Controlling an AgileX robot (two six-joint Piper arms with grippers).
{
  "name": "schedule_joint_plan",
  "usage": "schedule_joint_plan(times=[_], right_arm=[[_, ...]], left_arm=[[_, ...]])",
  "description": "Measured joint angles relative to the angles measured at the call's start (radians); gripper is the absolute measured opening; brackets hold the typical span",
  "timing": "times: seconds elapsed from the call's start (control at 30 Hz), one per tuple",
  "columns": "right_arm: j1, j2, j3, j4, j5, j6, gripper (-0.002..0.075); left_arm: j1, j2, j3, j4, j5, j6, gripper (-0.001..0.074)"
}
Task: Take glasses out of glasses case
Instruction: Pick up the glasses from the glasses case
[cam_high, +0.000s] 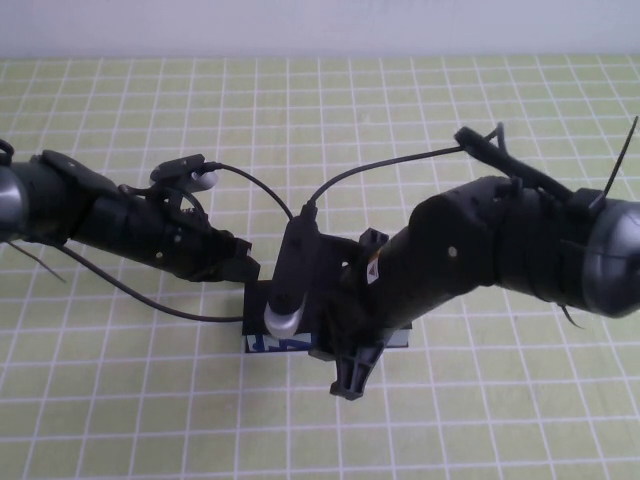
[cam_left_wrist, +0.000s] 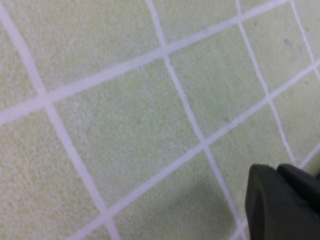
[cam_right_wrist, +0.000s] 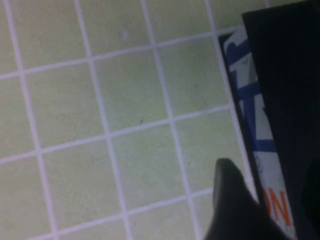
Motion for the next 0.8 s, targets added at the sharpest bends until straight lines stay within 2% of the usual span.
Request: schedule_joint_plan(times=[0.27, 0.8], right_arm=[[0.001, 0.052, -0.005, -0.155, -0.090, -0.010, 0.0297], [0.002, 0.119, -0.012, -0.252, -0.170, -0.010, 0.0298]], left_arm=[[0.000, 0.000, 0.000, 0.000, 0.000, 0.000, -0.0004], [0.000, 0.000, 0.000, 0.000, 0.008, 0.000, -0.0004]])
